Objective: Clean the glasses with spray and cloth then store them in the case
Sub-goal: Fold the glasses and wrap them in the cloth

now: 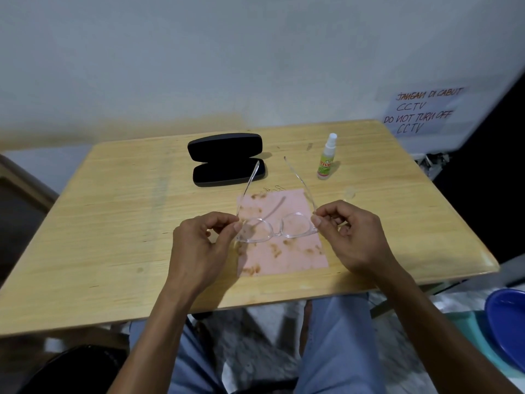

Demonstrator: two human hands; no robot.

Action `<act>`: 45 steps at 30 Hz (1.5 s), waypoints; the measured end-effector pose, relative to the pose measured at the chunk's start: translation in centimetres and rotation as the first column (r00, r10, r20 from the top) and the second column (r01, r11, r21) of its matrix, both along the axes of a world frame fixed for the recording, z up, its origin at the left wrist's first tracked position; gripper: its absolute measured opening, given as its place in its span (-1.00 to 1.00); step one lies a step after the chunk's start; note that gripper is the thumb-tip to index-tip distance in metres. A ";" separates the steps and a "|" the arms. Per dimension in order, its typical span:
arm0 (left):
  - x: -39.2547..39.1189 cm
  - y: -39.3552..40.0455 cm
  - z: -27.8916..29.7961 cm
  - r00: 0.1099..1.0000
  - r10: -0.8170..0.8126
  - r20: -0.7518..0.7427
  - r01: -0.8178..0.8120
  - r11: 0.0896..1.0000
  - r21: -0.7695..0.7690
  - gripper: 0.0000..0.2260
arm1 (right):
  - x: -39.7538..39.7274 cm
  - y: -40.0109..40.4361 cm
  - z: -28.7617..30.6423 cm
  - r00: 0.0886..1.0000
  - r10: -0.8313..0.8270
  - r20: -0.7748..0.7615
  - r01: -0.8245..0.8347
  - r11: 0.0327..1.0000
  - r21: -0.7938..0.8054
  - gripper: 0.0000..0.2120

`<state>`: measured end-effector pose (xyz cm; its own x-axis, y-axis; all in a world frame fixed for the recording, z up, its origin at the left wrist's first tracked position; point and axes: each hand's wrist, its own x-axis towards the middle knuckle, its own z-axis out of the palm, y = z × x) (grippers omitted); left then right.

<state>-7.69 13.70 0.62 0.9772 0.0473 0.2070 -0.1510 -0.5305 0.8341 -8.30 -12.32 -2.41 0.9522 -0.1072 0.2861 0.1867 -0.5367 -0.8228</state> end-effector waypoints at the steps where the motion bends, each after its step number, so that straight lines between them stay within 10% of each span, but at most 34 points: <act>1: 0.0 0.0 0.0 1.000 0.001 -0.003 -0.001 1.000 -0.001 -0.86 | 0.0 0.0 0.1 1.000 0.000 0.001 0.000 1.000 0.001 -0.98; 20: 1.2 2.3 0.4 0.994 0.107 0.025 -0.106 0.994 -0.025 -0.89 | 1.3 -1.2 1.2 0.993 -0.115 -0.031 0.114 0.993 -0.034 -0.88; 33: 8.7 -0.5 -0.8 0.999 0.043 0.001 -0.040 0.938 0.344 -0.84 | 7.7 1.6 3.6 0.973 -0.129 -0.191 0.023 0.879 -0.477 -0.86; 45: 9.6 -0.8 -1.3 0.999 -0.042 0.016 0.030 0.894 0.447 -0.93 | 8.4 1.9 3.7 0.951 -0.135 -0.279 -0.034 0.850 -0.526 -0.91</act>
<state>1.95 12.90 -0.68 0.9708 -0.0910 0.2218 -0.1945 -0.8400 0.5065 0.09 -10.40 1.31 0.9971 -0.0734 0.0206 -0.0574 -0.9008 -0.4304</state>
